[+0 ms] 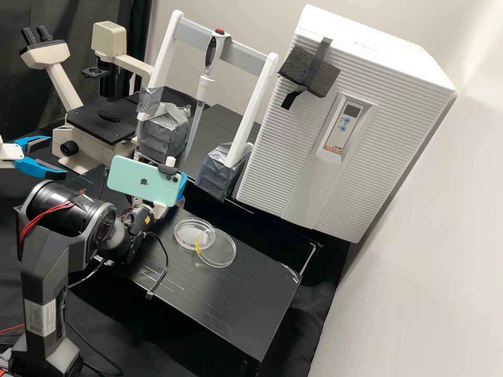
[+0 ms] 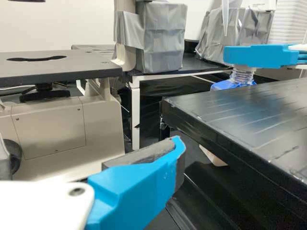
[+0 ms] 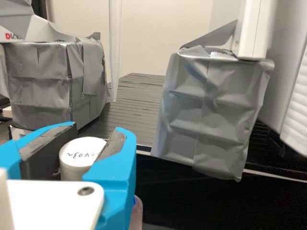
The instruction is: Open the bottle
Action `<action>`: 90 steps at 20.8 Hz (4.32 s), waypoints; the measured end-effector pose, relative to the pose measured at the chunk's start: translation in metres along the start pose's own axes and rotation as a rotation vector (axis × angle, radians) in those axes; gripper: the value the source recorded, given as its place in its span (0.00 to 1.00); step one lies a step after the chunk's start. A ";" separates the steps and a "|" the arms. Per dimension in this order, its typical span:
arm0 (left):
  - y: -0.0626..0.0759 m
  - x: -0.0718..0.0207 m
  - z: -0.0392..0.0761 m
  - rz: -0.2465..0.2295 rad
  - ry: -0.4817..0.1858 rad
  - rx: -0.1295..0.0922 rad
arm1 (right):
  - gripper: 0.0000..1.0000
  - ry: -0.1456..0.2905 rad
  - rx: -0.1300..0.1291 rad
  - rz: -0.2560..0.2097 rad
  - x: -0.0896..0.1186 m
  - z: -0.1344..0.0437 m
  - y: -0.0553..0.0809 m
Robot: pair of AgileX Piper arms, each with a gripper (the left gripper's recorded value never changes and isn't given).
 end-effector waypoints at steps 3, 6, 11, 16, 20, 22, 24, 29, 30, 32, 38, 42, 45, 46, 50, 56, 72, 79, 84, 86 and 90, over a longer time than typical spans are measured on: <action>0.000 0.0000 0.000 0.000 0.000 0.000 | 0.00 0.001 0.001 0.002 0.000 0.000 0.000; 0.000 0.0000 0.000 0.000 0.000 0.000 | 0.00 0.010 0.001 0.010 -0.002 -0.004 0.004; 0.000 0.0000 0.000 0.000 0.000 0.000 | 0.00 0.044 -0.001 0.046 -0.011 -0.015 0.015; 0.000 0.0000 0.000 0.000 0.000 0.000 | 0.00 0.084 -0.024 0.034 -0.034 -0.023 0.017; 0.000 0.0000 0.000 0.000 0.000 0.000 | 0.00 0.152 -0.088 -0.028 -0.061 -0.030 0.011; 0.000 0.0000 0.000 0.000 0.000 0.000 | 0.00 0.199 -0.133 -0.075 -0.075 -0.032 0.006; 0.000 0.0000 0.000 0.000 0.000 0.000 | 0.00 0.234 -0.163 -0.107 -0.086 -0.033 0.004; 0.000 0.0000 0.000 0.000 0.000 0.000 | 0.00 0.231 -0.162 -0.157 -0.101 -0.025 -0.001; 0.001 0.0008 0.000 0.004 -0.001 0.003 | 0.00 0.224 -0.163 -0.164 -0.103 -0.023 -0.001; 0.003 0.0018 -0.001 0.008 -0.002 0.006 | 0.00 0.212 -0.167 -0.172 -0.104 -0.020 -0.002; 0.004 0.0030 -0.001 0.014 -0.003 0.010 | 0.00 0.172 -0.159 -0.187 -0.104 -0.011 -0.004; 0.004 0.0030 -0.001 0.014 -0.003 0.010 | 0.00 0.167 -0.160 -0.191 -0.104 -0.010 -0.005; 0.004 0.0030 -0.001 0.014 -0.003 0.010 | 0.00 0.174 -0.156 -0.210 -0.103 -0.011 -0.009; 0.004 0.0030 -0.001 0.014 -0.003 0.010 | 0.00 0.174 -0.158 -0.213 -0.103 -0.011 -0.009; 0.004 0.0030 -0.001 0.014 -0.003 0.010 | 0.00 0.175 -0.155 -0.224 -0.102 -0.011 -0.012; 0.004 0.0030 -0.001 0.014 -0.003 0.010 | 0.00 0.164 -0.148 -0.222 -0.101 -0.010 -0.013; 0.005 0.0028 -0.001 0.016 -0.004 0.012 | 1.00 0.109 -0.167 -0.172 -0.095 0.002 -0.005; 0.005 0.0028 -0.001 0.016 -0.004 0.012 | 1.00 0.113 -0.173 -0.172 -0.094 0.000 -0.006; 0.005 0.0028 -0.001 0.016 -0.004 0.012 | 1.00 0.115 -0.188 -0.170 -0.095 0.000 -0.005; 0.005 0.0028 -0.001 0.016 -0.004 0.012 | 1.00 0.124 -0.192 -0.159 -0.096 -0.002 -0.003; 0.005 0.0027 -0.001 0.017 -0.004 0.012 | 1.00 0.125 -0.194 -0.081 -0.100 -0.010 0.001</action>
